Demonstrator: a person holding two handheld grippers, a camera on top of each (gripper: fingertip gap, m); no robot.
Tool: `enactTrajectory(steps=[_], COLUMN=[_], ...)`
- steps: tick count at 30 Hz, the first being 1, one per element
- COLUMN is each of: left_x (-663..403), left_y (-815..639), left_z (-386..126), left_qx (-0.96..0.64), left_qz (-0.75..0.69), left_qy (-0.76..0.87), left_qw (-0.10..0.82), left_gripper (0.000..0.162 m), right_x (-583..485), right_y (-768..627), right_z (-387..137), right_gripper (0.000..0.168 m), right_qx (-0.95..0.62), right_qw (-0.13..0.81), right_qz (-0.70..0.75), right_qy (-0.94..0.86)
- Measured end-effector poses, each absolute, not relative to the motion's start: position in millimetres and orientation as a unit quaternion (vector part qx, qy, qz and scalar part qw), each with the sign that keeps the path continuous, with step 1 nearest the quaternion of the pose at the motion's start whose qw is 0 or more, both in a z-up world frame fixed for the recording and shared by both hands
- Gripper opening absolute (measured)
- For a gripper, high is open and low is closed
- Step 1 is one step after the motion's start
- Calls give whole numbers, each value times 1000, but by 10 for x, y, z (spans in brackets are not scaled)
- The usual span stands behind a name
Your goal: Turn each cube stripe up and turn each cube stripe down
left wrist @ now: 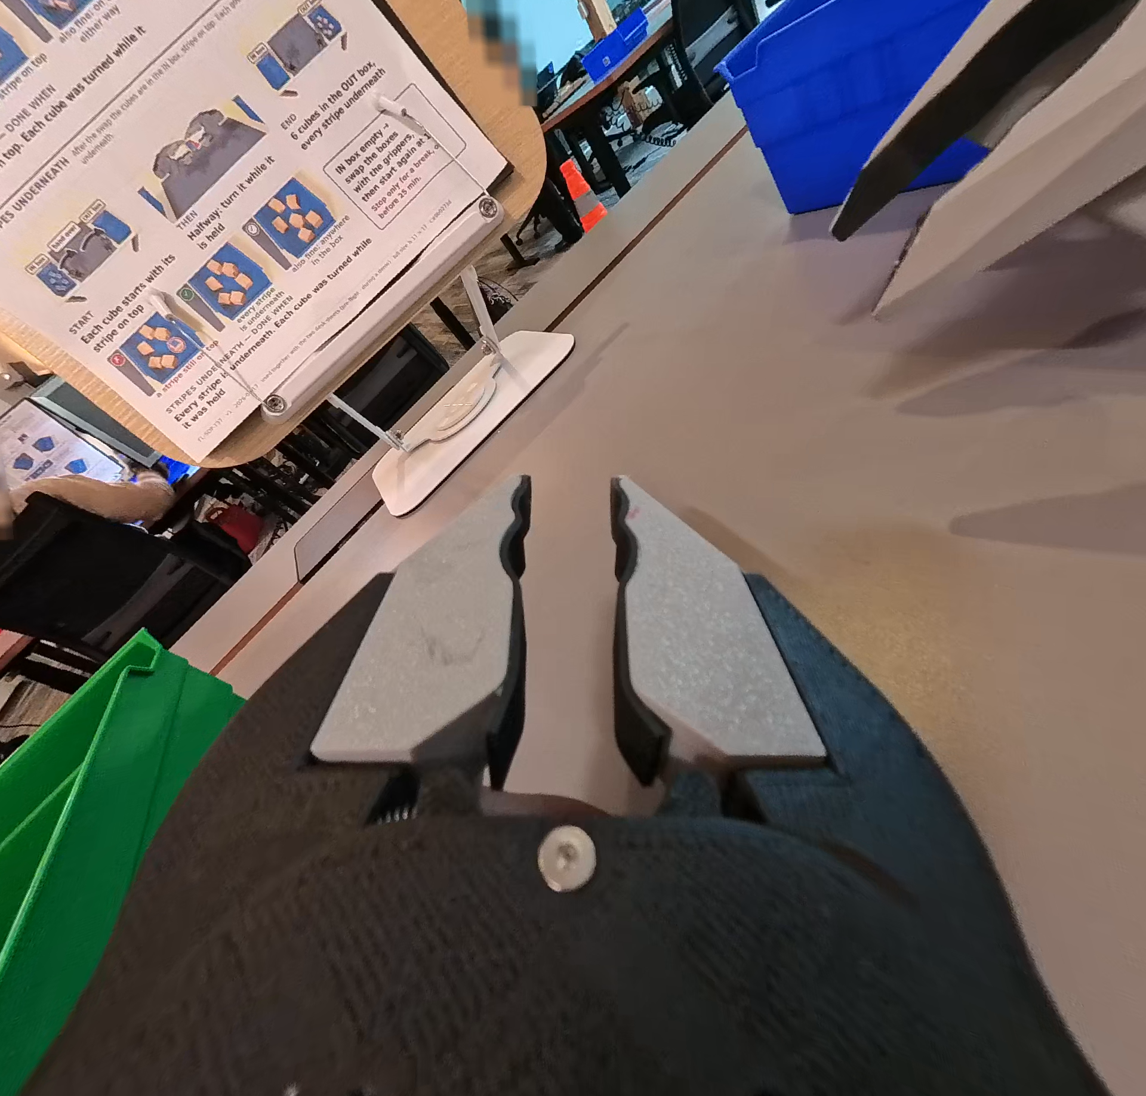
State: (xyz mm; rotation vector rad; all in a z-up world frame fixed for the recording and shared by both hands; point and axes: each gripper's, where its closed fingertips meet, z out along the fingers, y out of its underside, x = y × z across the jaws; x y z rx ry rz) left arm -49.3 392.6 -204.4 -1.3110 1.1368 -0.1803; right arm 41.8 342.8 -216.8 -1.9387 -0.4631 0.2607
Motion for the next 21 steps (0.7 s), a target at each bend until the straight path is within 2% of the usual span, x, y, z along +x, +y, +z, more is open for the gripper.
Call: enactTrajectory(steps=[21], left_x=[-492], left_y=[3923], left_z=[-2056], left_qx=[-574], left_qz=[-75], left_qy=[503], left_qw=[642], left_gripper=[23], right_x=[409], right_y=[3425], right_z=[-2216], right_gripper=[52], right_qx=[-819], right_qw=[529], right_qz=[97], right_qy=[-202])
